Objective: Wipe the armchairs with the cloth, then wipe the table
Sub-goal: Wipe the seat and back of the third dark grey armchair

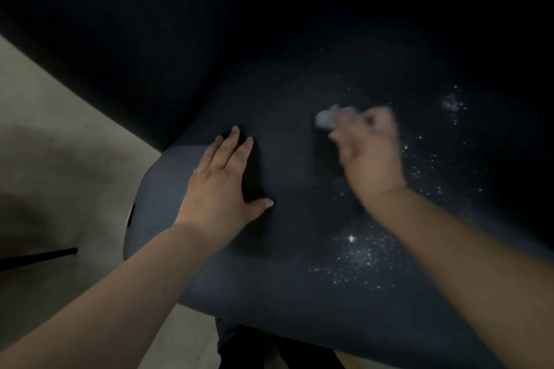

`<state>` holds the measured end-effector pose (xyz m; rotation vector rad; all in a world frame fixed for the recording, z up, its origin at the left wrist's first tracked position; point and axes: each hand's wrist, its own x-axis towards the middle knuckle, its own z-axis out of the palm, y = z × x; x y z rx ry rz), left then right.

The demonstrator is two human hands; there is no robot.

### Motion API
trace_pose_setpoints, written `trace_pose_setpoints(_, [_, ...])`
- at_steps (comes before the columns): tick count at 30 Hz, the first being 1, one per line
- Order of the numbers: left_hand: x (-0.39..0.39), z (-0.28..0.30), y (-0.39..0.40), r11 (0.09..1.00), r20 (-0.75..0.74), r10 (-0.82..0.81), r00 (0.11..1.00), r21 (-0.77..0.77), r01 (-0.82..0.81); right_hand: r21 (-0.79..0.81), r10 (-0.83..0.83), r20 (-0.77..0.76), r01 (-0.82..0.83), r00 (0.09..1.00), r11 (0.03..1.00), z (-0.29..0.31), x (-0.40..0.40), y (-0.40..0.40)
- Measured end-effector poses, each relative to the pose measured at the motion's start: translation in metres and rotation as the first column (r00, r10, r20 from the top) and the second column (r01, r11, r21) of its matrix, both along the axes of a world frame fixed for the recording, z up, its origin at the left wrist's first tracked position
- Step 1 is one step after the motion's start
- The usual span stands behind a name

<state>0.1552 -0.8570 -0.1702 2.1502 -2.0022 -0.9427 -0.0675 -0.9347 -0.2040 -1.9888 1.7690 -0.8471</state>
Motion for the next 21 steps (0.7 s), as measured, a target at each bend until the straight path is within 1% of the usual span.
trace_pose_setpoints(1, [-0.004, 0.000, -0.006, 1.000, 0.001, -0.012, 1.000, -0.002, 0.012, -0.115, 0.147, -0.083, -0.156, 0.986, 0.981, -0.005, -0.001, 0.011])
trace_pose_setpoints(2, [-0.008, 0.001, -0.012, 1.000, 0.008, -0.025, 1.000, -0.004, 0.025, -0.140, 0.368, -0.230, -0.405, 0.901, 0.903, -0.001, 0.002, 0.020])
trace_pose_setpoints(3, [-0.011, 0.001, -0.018, 0.999, 0.018, -0.037, 0.999, -0.007, 0.037, -0.152, 0.494, -0.382, -0.580, 0.781, 0.800, -0.005, -0.002, 0.018])
trace_pose_setpoints(4, [-0.013, 0.001, -0.024, 0.999, 0.027, -0.045, 0.999, -0.015, 0.046, -0.147, 0.478, -0.438, -0.585, 0.761, 0.797, -0.005, -0.012, 0.006])
trace_pose_setpoints(5, [-0.014, 0.001, -0.029, 0.998, 0.033, -0.052, 0.998, -0.027, 0.053, -0.103, 0.449, -0.363, -0.514, 0.816, 0.852, -0.001, -0.022, -0.009])
trace_pose_setpoints(6, [-0.014, 0.001, -0.034, 0.997, 0.039, -0.059, 0.998, -0.039, 0.060, -0.118, 0.289, -0.232, -0.322, 0.929, 0.939, 0.002, -0.031, -0.029])
trace_pose_setpoints(7, [-0.014, 0.001, -0.040, 0.997, 0.044, -0.063, 0.997, -0.047, 0.065, -0.043, 0.062, -0.100, -0.066, 0.993, 0.997, 0.004, -0.037, -0.049])
trace_pose_setpoints(8, [-0.014, 0.001, -0.046, 0.997, 0.047, -0.063, 0.997, -0.048, 0.065, 0.014, -0.057, -0.013, 0.057, 0.998, 0.998, 0.006, -0.041, -0.059])
trace_pose_setpoints(9, [-0.015, 0.000, -0.053, 0.997, 0.050, -0.058, 0.997, -0.041, 0.060, 0.074, -0.119, 0.103, 0.112, 0.988, 0.991, 0.006, -0.036, -0.067])
trace_pose_setpoints(10, [-0.016, 0.000, -0.059, 0.998, 0.052, -0.052, 0.997, -0.031, 0.054, 0.093, -0.175, 0.183, 0.160, 0.967, 0.983, 0.005, -0.030, -0.071])
trace_pose_setpoints(11, [-0.018, 0.000, -0.066, 0.999, 0.052, -0.047, 0.998, -0.024, 0.049, 0.094, -0.187, 0.212, 0.170, 0.959, 0.981, 0.005, -0.022, -0.069])
trace_pose_setpoints(12, [-0.021, 0.000, -0.072, 0.999, 0.048, -0.046, 0.998, -0.021, 0.047, 0.013, -0.072, 0.154, 0.071, 0.985, 0.997, 0.001, -0.016, -0.059])
trace_pose_setpoints(13, [-0.024, 0.000, -0.079, 0.999, 0.042, -0.049, 0.998, -0.018, 0.050, -0.115, 0.168, -0.019, -0.169, 0.986, 0.979, -0.005, -0.013, -0.050])
trace_pose_setpoints(14, [-0.026, 0.000, -0.085, 0.998, 0.034, -0.055, 0.998, -0.010, 0.055, -0.173, 0.353, -0.227, -0.394, 0.908, 0.903, -0.008, -0.012, -0.048])
trace_pose_setpoints(15, [-0.027, 0.000, -0.091, 0.998, 0.027, -0.059, 0.998, 0.002, 0.059, -0.112, 0.394, -0.359, -0.458, 0.846, 0.882, -0.011, -0.014, -0.059])
trace_pose_setpoints(16, [-0.027, -0.001, -0.096, 0.998, 0.019, -0.057, 0.998, 0.016, 0.057, -0.076, 0.366, -0.345, -0.414, 0.864, 0.907, -0.010, -0.021, -0.071])
trace_pose_setpoints(17, [-0.027, -0.002, -0.099, 0.999, 0.011, -0.044, 0.999, 0.029, 0.044, -0.084, 0.251, -0.283, -0.284, 0.926, 0.955, -0.004, -0.030, -0.090])
trace_pose_setpoints(18, [-0.026, -0.004, -0.102, 0.999, 0.003, -0.025, 1.000, 0.041, 0.025, -0.018, 0.075, -0.146, -0.079, 0.986, 0.997, 0.001, -0.034, -0.111])
trace_pose_setpoints(19, [-0.025, -0.005, -0.103, 0.999, -0.005, -0.007, 1.000, 0.049, 0.007, 0.048, -0.026, -0.068, 0.029, 0.997, 0.998, 0.003, -0.037, -0.123])
trace_pose_setpoints(20, [-0.025, -0.007, -0.103, 0.999, -0.011, 0.006, 1.000, 0.051, -0.005, 0.105, -0.082, 0.043, 0.077, 0.996, 0.992, 0.007, -0.034, -0.130])
trace_pose_setpoints(21, [-0.025, -0.008, -0.103, 0.999, -0.013, 0.011, 1.000, 0.049, -0.010, 0.144, -0.172, 0.128, 0.153, 0.977, 0.978, 0.011, -0.029, -0.137])
